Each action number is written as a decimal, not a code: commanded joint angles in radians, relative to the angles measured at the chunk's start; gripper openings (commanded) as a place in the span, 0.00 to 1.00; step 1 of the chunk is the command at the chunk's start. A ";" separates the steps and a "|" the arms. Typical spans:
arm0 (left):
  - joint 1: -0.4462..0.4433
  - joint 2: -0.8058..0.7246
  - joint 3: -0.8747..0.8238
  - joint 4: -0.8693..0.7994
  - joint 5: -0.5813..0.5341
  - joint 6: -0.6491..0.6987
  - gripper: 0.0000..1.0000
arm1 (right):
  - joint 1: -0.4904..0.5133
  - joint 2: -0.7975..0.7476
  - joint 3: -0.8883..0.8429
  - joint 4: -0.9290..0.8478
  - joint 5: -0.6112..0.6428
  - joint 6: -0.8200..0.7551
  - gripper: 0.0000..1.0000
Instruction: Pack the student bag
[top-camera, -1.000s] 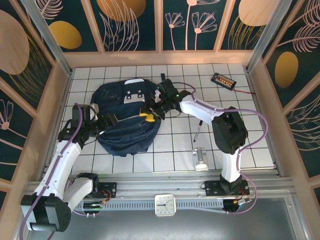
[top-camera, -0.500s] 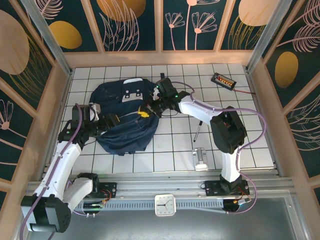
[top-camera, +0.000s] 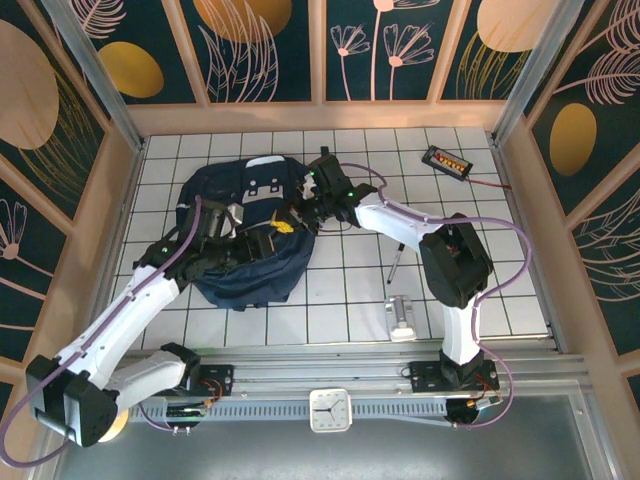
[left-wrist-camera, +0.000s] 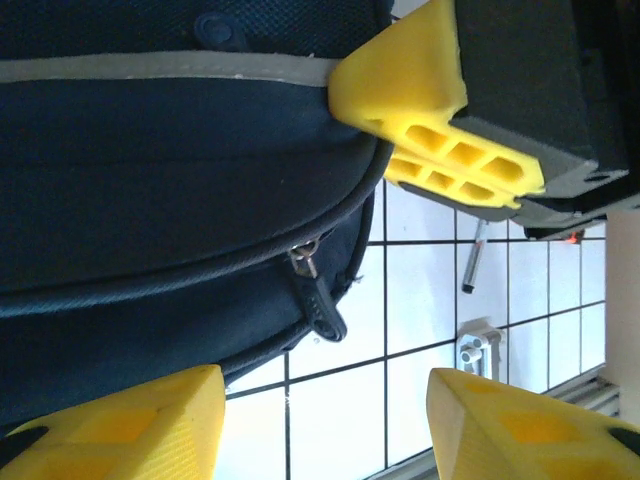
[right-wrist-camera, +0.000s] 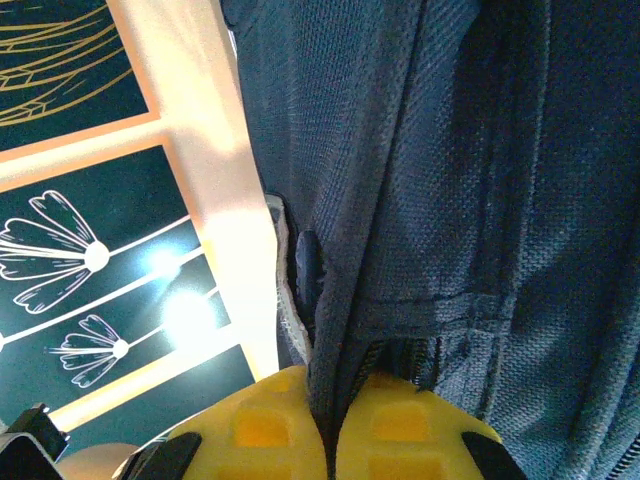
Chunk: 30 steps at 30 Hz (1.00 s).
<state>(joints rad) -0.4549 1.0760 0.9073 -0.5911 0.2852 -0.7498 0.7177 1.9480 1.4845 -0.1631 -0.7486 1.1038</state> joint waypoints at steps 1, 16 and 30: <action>-0.040 0.051 0.059 -0.050 -0.073 -0.023 0.55 | 0.020 -0.001 0.022 0.075 -0.003 0.014 0.00; -0.099 0.203 0.124 -0.093 -0.184 -0.030 0.51 | 0.056 -0.002 0.029 0.111 0.027 0.053 0.00; -0.099 0.183 0.098 -0.144 -0.249 0.001 0.00 | 0.066 -0.017 0.005 0.116 0.048 0.057 0.00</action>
<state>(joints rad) -0.5465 1.2766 1.0054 -0.6800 0.0643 -0.7639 0.7639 1.9480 1.4845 -0.1158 -0.6960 1.1603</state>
